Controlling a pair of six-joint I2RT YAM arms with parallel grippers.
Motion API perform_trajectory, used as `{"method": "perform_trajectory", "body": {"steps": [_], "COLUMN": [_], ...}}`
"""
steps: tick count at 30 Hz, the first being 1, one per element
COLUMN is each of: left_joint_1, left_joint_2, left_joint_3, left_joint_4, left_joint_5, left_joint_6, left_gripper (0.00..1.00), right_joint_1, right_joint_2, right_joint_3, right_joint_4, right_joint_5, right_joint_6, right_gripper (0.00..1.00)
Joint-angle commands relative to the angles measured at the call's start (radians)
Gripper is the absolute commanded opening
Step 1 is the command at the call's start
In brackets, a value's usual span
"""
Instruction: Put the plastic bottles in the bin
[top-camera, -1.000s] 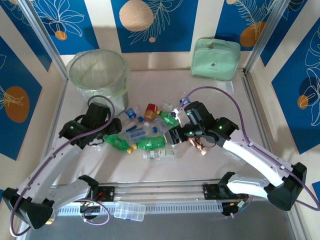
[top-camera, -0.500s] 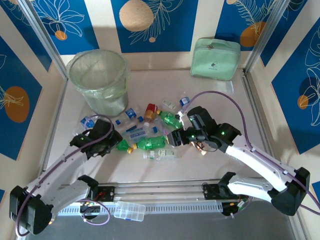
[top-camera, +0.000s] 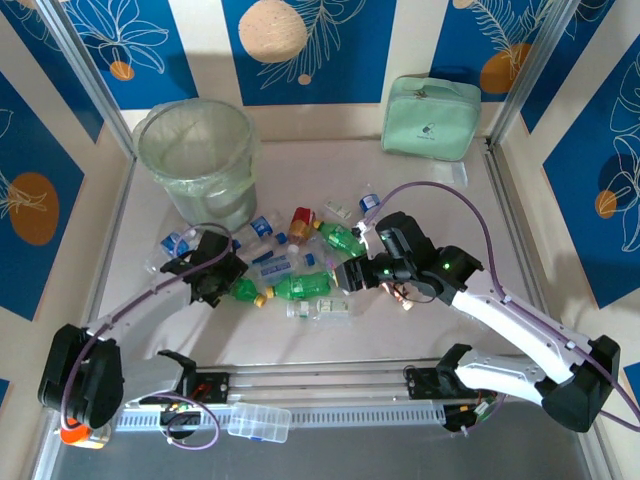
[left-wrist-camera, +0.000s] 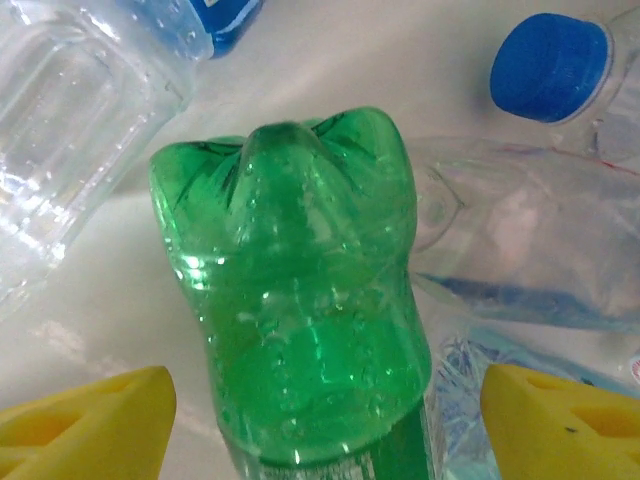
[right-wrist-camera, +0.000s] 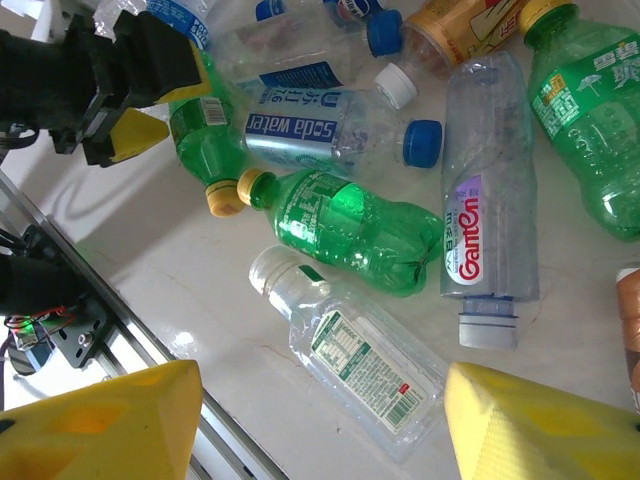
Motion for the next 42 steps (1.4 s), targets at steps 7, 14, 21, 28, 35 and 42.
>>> {"method": "perform_trajectory", "body": {"steps": [7,14,21,28,35,42], "left_joint_1": [0.026,0.026,0.026,0.026,0.026,0.026], "left_joint_2": [0.087,0.133,0.149,0.149,0.097,-0.028], "left_joint_3": [-0.068,-0.085,-0.088,-0.103,-0.111,-0.09], "left_joint_4": [0.128,0.157,0.165,0.171,0.143,0.062], "left_joint_5": [0.05,0.051,0.057,0.059,0.069,0.099], "left_joint_6": [-0.017,-0.02,-0.004,0.005,0.017,0.048], "left_gripper": [0.77,0.76,0.7,0.62,0.57,0.55], "right_joint_1": [-0.011,-0.024,-0.025,-0.028,-0.029,-0.029], "right_joint_2": [0.001,0.007,0.002,-0.002,0.004,0.015], "right_joint_3": [-0.002,0.006,0.014,0.019,0.032,0.056], "right_joint_4": [-0.001,-0.004,-0.01,-0.014,-0.018,-0.026], "right_joint_5": [-0.041,-0.047,-0.05,-0.047,-0.041,-0.036], "right_joint_6": [-0.007,-0.012,-0.012,-0.013,-0.016,-0.02], "right_gripper": [0.66,0.67,0.67,0.67,0.67,0.67]}}
